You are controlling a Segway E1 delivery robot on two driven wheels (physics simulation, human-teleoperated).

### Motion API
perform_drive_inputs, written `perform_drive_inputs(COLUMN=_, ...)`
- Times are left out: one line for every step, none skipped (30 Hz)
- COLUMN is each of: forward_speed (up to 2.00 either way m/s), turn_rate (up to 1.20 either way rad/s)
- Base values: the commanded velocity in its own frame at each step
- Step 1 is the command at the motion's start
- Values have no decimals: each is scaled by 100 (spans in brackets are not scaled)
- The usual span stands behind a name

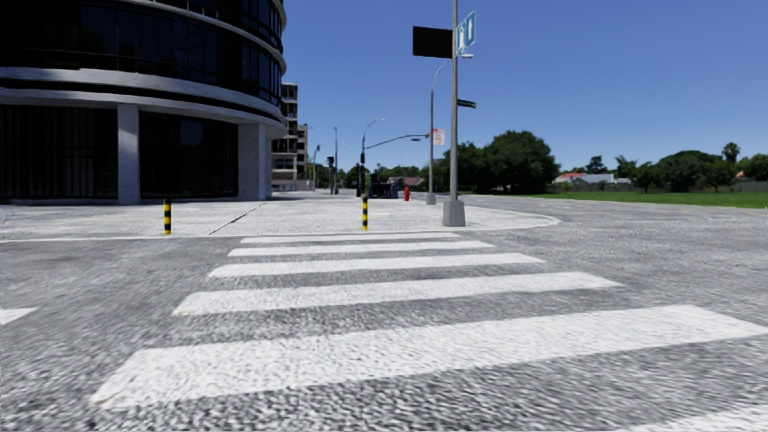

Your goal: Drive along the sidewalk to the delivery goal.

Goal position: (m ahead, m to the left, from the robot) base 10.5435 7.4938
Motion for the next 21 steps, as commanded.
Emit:
perform_drive_inputs(forward_speed=151, turn_rate=42)
perform_drive_inputs(forward_speed=151, turn_rate=42)
perform_drive_inputs(forward_speed=151, turn_rate=42)
perform_drive_inputs(forward_speed=151, turn_rate=42)
perform_drive_inputs(forward_speed=151, turn_rate=42)
perform_drive_inputs(forward_speed=151, turn_rate=42)
perform_drive_inputs(forward_speed=151, turn_rate=42)
perform_drive_inputs(forward_speed=151, turn_rate=42)
perform_drive_inputs(forward_speed=151, turn_rate=42)
perform_drive_inputs(forward_speed=151, turn_rate=42)
perform_drive_inputs(forward_speed=151, turn_rate=41)
perform_drive_inputs(forward_speed=151, turn_rate=41)
perform_drive_inputs(forward_speed=154, turn_rate=39)
perform_drive_inputs(forward_speed=170, turn_rate=39)
perform_drive_inputs(forward_speed=200, turn_rate=39)
perform_drive_inputs(forward_speed=200, turn_rate=39)
perform_drive_inputs(forward_speed=200, turn_rate=39)
perform_drive_inputs(forward_speed=200, turn_rate=38)
perform_drive_inputs(forward_speed=200, turn_rate=26)
perform_drive_inputs(forward_speed=200, turn_rate=26)
perform_drive_inputs(forward_speed=200, turn_rate=0)
